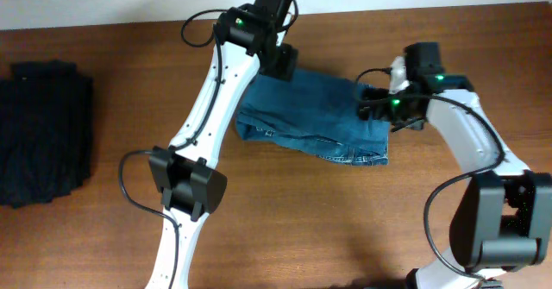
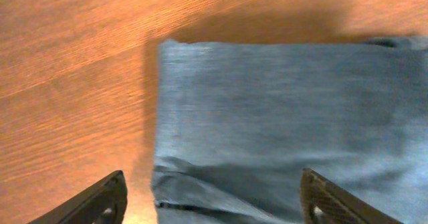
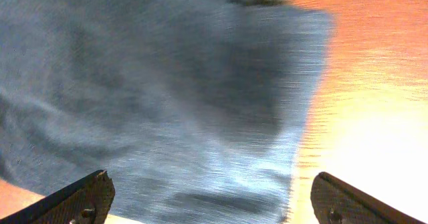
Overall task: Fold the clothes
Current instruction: 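Press and smooth the folded bundle with both grippers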
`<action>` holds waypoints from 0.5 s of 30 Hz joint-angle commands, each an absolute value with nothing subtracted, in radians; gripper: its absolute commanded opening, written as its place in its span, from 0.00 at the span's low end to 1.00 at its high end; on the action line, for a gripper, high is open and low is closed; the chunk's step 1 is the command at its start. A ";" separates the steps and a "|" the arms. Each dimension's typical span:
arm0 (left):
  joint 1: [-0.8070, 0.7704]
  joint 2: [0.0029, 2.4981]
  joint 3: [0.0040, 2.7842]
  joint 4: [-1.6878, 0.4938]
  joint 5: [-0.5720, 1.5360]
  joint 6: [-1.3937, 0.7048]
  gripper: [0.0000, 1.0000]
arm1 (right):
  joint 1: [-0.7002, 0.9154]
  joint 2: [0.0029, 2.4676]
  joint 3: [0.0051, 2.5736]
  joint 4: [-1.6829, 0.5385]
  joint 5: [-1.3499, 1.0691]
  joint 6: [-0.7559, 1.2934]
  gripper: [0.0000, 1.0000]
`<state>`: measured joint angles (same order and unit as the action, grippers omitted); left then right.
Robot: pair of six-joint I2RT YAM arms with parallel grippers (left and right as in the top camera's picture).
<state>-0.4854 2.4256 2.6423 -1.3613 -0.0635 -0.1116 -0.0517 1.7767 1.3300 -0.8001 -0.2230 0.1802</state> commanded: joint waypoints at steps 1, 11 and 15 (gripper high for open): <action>-0.514 2.425 2.621 -1.378 -0.039 -0.111 0.84 | -0.127 1.762 1.333 -0.807 -0.227 0.180 0.99; -0.481 2.425 2.439 -1.372 -0.071 -0.111 0.96 | -0.258 1.826 1.325 -0.795 -0.360 0.127 0.99; -0.455 2.425 2.398 -1.358 -0.071 -0.111 0.96 | -0.253 1.892 1.325 -0.783 -0.432 0.057 0.99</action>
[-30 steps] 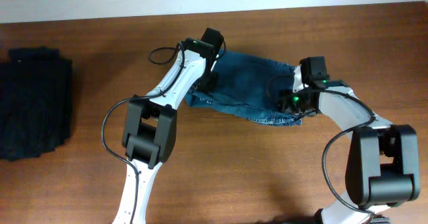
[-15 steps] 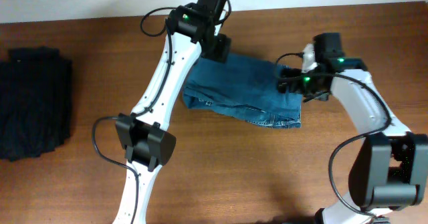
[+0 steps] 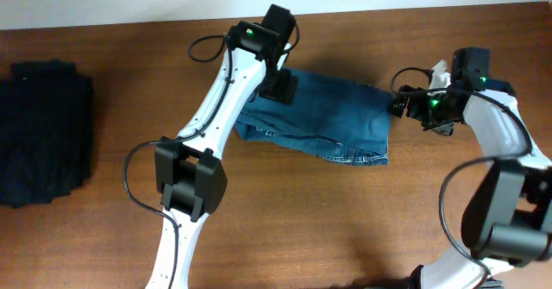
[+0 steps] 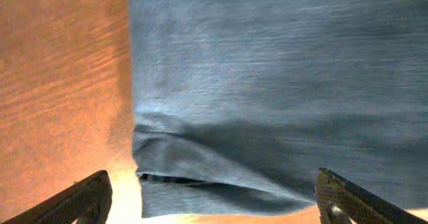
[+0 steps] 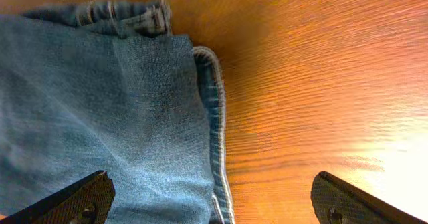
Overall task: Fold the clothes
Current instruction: 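Press and smooth the folded bundle with both grippers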
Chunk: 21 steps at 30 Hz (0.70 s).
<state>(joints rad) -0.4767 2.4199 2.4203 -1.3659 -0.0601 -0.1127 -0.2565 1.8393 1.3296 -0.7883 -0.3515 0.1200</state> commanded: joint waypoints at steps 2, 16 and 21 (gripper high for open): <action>-0.447 2.425 2.387 -1.352 -0.071 -0.111 0.97 | -0.249 1.927 1.325 -0.770 -0.445 0.056 0.99; -0.430 2.425 2.382 -1.279 -0.071 -0.111 0.99 | -0.248 2.160 1.323 -0.676 -0.698 -0.049 0.99; -0.422 2.429 2.355 -1.240 -0.067 -0.111 0.99 | -0.248 2.215 1.322 -0.669 -0.722 -0.069 0.99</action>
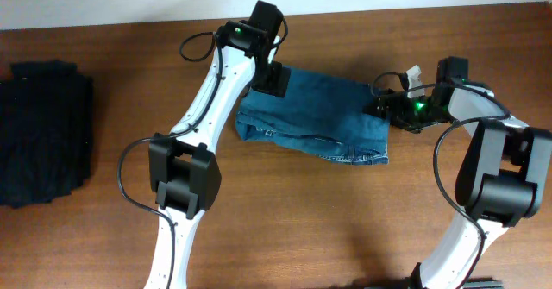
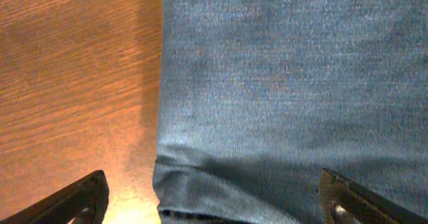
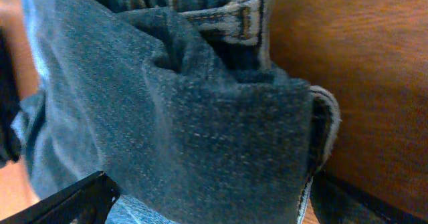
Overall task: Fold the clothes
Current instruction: 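Press and smooth the folded bundle with both grippers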
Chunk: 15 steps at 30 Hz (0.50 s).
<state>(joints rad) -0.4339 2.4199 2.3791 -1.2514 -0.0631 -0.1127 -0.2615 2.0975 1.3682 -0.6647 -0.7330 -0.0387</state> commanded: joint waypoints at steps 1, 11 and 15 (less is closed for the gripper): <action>-0.422 2.429 2.348 -1.234 -0.066 -0.111 0.99 | -0.248 2.226 1.320 -0.669 -0.734 -0.075 0.99; -0.422 2.430 2.214 -1.114 0.014 -0.111 0.99 | -0.252 2.241 1.263 -0.671 -0.787 -0.120 0.99; -0.422 2.431 2.180 -1.084 0.044 -0.111 0.99 | -0.249 2.241 1.248 -0.673 -0.792 -0.152 0.99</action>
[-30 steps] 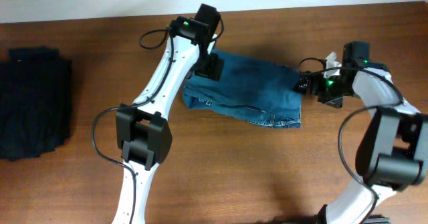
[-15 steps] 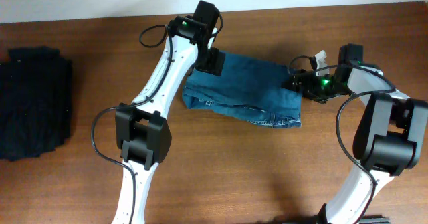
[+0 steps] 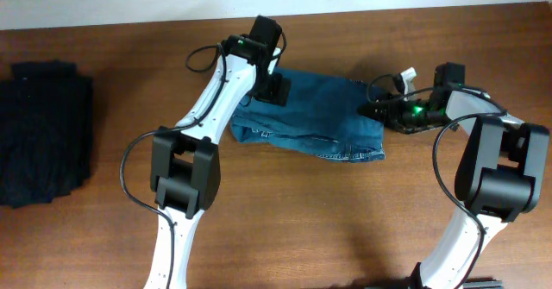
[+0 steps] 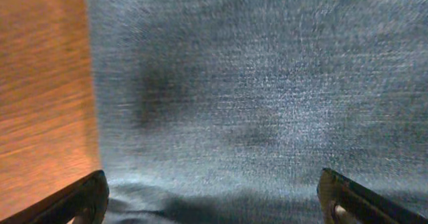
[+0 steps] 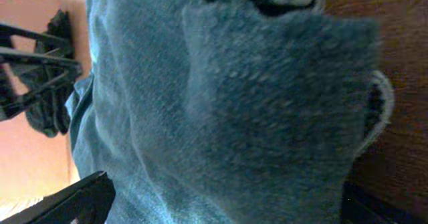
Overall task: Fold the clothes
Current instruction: 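Press and smooth the folded bundle with both grippers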
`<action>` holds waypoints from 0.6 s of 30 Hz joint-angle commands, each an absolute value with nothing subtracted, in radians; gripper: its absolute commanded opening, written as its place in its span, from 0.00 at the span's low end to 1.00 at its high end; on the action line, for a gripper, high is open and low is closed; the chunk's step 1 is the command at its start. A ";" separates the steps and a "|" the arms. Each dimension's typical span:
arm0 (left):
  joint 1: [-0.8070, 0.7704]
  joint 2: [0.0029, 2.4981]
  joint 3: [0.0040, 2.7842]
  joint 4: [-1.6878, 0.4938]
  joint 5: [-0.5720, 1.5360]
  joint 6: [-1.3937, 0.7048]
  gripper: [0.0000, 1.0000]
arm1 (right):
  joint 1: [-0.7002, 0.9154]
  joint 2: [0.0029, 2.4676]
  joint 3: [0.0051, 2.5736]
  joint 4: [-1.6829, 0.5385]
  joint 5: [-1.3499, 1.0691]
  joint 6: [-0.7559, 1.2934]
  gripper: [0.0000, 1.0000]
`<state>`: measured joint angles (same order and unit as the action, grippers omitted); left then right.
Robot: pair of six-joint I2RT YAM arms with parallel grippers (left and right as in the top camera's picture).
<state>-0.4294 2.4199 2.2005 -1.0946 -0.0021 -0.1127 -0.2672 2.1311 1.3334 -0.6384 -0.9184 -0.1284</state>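
Note:
The folded blue jeans [image 3: 319,121] lie on the wooden table [image 3: 345,220] at the back middle. My left gripper [image 3: 278,88] hovers low over their upper left part. In the left wrist view denim [image 4: 234,83] fills the frame, and my left gripper [image 4: 214,207] is open with its fingers wide apart. My right gripper [image 3: 377,110] lies low at the jeans' right edge. It is open [image 5: 227,204], with the bunched denim edge [image 5: 234,103] right in front of and between its fingers.
A pile of black clothes [image 3: 43,134] lies at the table's left edge. Bare wood shows left of the jeans [image 4: 40,83] and along their right edge [image 5: 401,50]. The white wall runs along the table's far edge.
My left gripper has shifted a little to the right, further over the denim. My right gripper has come closer into the jeans' right edge, which now sits slightly further left.
At first my left gripper was at the jeans' top left corner and my right one over their right part, both open. Then my right gripper was off the jeans over bare table. Later it was back at their right edge, and now it is pressed closer.

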 commanded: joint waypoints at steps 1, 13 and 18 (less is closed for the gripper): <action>-0.422 2.431 2.174 -1.078 0.055 -0.110 0.99 | -0.247 2.241 1.246 -0.672 -0.803 -0.159 0.99; -0.423 2.431 2.045 -0.976 0.129 -0.110 0.99 | -0.194 2.241 1.240 -0.677 -0.887 -0.206 0.99; -0.424 2.431 2.045 -0.972 0.136 -0.110 0.99 | -0.202 2.241 1.240 -0.718 -0.892 -0.199 0.99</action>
